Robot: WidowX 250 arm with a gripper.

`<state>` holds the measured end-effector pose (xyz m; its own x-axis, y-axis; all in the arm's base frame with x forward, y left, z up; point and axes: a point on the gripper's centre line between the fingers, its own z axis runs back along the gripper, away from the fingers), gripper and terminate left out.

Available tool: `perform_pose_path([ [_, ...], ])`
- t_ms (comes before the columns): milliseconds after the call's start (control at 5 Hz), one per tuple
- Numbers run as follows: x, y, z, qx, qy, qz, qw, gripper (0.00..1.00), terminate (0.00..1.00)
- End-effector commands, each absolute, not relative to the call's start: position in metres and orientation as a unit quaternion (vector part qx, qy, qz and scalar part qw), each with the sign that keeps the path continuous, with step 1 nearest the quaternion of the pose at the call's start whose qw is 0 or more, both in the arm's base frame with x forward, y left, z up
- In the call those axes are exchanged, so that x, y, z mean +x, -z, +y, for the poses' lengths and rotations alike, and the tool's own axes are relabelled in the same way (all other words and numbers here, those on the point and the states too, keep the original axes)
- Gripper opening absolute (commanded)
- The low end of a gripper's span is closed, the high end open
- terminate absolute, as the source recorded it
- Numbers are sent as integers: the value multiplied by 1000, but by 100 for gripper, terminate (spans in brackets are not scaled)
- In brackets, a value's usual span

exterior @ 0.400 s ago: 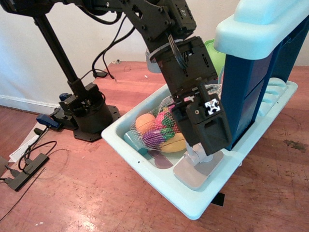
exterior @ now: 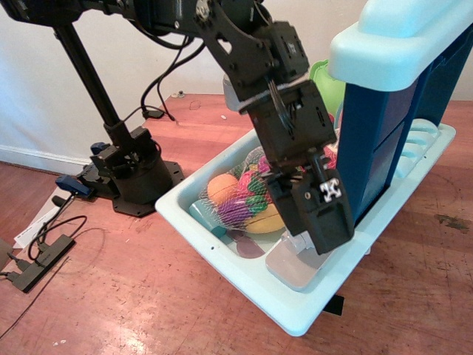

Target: Turn lever vertical to front

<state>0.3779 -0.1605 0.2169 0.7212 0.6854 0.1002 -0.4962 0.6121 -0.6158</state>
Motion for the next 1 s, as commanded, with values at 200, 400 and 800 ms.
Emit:
perform_pose_path([
  [200,370,-213,-157,-303,-333,-188,873,100,0],
  [400,362,-203,-154,-303,-333,-188,873,100,0],
  [800,350,-179,-151,-302,-343,-196,868,100,0],
])
